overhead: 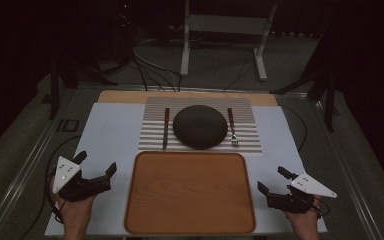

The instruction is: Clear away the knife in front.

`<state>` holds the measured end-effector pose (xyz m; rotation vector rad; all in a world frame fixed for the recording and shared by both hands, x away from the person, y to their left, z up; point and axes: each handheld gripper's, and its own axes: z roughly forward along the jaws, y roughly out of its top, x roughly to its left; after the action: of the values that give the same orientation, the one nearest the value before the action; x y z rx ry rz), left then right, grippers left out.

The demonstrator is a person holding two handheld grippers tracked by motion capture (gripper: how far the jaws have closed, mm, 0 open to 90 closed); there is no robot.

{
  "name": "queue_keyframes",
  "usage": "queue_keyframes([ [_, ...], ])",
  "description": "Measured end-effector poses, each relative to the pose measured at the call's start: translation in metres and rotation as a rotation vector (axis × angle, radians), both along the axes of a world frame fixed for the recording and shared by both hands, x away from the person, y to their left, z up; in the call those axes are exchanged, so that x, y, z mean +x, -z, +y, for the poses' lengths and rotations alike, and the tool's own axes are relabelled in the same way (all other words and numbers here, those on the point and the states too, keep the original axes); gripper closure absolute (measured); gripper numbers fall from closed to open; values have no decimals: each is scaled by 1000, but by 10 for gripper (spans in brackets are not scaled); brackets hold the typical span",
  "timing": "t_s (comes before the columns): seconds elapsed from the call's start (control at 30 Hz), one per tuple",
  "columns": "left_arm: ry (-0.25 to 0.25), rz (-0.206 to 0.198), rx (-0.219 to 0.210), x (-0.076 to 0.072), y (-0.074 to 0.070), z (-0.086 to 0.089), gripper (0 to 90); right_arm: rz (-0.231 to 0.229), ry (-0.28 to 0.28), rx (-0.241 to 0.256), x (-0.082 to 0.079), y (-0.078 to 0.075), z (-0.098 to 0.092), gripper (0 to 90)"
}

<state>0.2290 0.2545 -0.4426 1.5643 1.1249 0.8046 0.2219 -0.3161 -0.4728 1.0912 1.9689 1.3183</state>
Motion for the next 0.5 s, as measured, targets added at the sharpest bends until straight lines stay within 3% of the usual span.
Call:
queue_keyframes([
  [0.13, -11, -13, 17, 0, 3, 0, 4, -8, -9, -11, 0, 0, 2, 96],
  [0.43, -7, -29, -43, 2, 1, -1, 4, -22, 5, -18, 0, 0, 2, 96],
  [0.5, -9, -18, -32, 4, -2, -2, 4, -29, 7, -28, 0, 1, 3, 96],
])
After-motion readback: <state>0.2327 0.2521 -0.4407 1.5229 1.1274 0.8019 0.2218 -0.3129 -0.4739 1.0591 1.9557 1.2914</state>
